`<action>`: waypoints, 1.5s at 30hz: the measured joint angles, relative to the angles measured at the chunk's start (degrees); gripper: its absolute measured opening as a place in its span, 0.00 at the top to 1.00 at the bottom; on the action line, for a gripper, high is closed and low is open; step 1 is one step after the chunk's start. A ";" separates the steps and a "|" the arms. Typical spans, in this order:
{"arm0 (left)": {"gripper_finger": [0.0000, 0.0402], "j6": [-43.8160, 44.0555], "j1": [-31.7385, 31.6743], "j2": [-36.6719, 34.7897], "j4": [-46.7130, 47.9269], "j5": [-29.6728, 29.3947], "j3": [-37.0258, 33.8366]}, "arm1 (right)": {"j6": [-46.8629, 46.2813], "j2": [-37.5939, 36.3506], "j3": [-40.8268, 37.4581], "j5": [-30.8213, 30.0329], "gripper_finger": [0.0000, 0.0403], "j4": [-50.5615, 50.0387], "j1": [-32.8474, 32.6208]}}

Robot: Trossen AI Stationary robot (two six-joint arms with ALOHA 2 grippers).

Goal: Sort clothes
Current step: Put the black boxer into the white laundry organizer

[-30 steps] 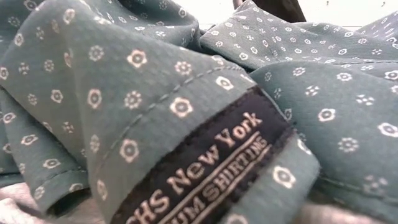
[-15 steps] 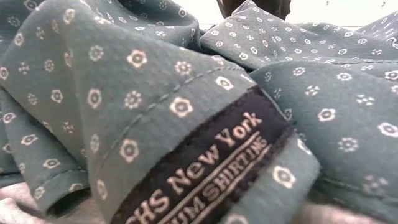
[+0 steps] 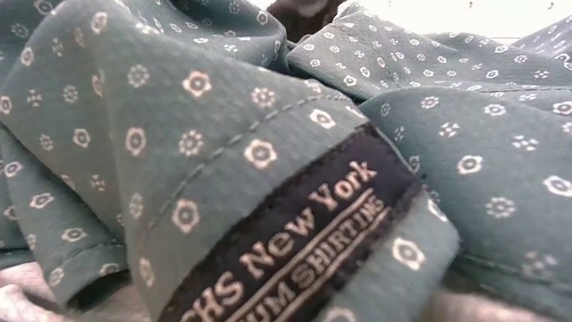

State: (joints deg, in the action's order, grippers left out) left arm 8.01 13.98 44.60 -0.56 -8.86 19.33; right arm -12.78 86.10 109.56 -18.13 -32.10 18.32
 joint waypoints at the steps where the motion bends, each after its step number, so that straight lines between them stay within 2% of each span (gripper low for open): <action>1: 0.99 0.00 0.00 0.00 0.00 0.00 0.00 | -0.46 0.86 0.00 0.42 1.00 -1.54 0.58; 8: 0.99 -0.20 0.00 -0.02 0.04 -0.30 0.00 | -3.62 7.54 -0.04 0.57 1.00 -13.08 3.18; 13: 0.99 -0.25 0.00 -0.02 0.06 -0.77 0.00 | -3.68 13.91 -0.04 2.36 1.00 -15.68 4.01; 26: 0.99 -0.26 0.02 -0.02 0.07 -0.92 0.00 | -7.75 31.83 -0.07 13.42 1.00 -18.59 6.46; 31: 0.99 -0.26 0.01 -0.02 0.09 -0.94 0.00 | -9.74 36.95 -0.04 19.80 0.99 -20.97 7.68; 38: 0.99 -0.28 0.02 -0.02 0.09 -0.94 0.00 | -9.71 39.32 0.07 21.18 0.91 -21.81 7.73; 45: 0.99 -0.26 0.00 -0.02 0.09 -0.96 0.00 | -7.07 35.27 -0.07 20.76 0.80 -22.07 7.44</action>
State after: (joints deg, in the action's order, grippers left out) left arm 7.75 13.98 44.58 -0.47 -9.82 19.33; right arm -19.86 121.37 109.49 2.63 -54.17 25.76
